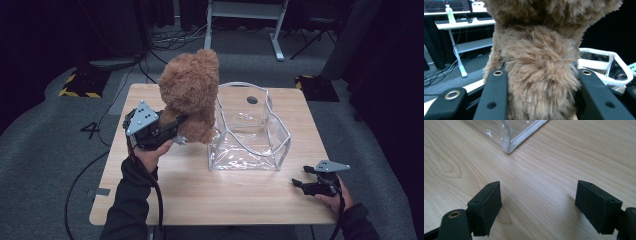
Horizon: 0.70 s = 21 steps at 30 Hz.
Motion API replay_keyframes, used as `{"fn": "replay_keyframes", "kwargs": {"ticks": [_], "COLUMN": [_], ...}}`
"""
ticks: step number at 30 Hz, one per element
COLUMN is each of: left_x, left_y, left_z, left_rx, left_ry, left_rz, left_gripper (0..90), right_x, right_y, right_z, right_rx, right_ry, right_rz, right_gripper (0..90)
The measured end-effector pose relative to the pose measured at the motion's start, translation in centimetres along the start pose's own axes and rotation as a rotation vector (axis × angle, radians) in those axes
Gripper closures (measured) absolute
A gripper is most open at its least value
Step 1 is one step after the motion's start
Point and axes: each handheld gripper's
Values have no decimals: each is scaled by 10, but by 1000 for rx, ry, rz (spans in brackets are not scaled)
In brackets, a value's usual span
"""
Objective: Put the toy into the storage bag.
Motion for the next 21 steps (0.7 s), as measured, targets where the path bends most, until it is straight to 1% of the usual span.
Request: {"fn": "replay_keyframes", "kwargs": {"ticks": [3,10,13,18,21], "left_x": [8,20,25,36,44], "left_y": [-1,-4,-5,-11,-17], "left_z": [11,32,39,51,59], "left_rx": [11,17,16,17,29], "left_ry": [-10,-47,-60,-83,-86], "left_rz": [-6,-27,-33,-52,-70], "left_gripper": [623,624,624,624,624], "right_x": [0,0,0,0,0], "right_y": [0,0,0,0,0], "right_z": [0,0,0,0,0], "right_rx": [0,-1,-1,-1,-1], "right_ry": [0,1,1,1,1], "right_rz": [0,-1,-1,-1,-1], "right_gripper": [214,214,214,214,214]}}
Point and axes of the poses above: each handheld gripper's, and its own axes: x roughly forward along the jaws, z roughly out of its top, y roughly to its left, and after that the axes turned 9 degrees about x, right-handed
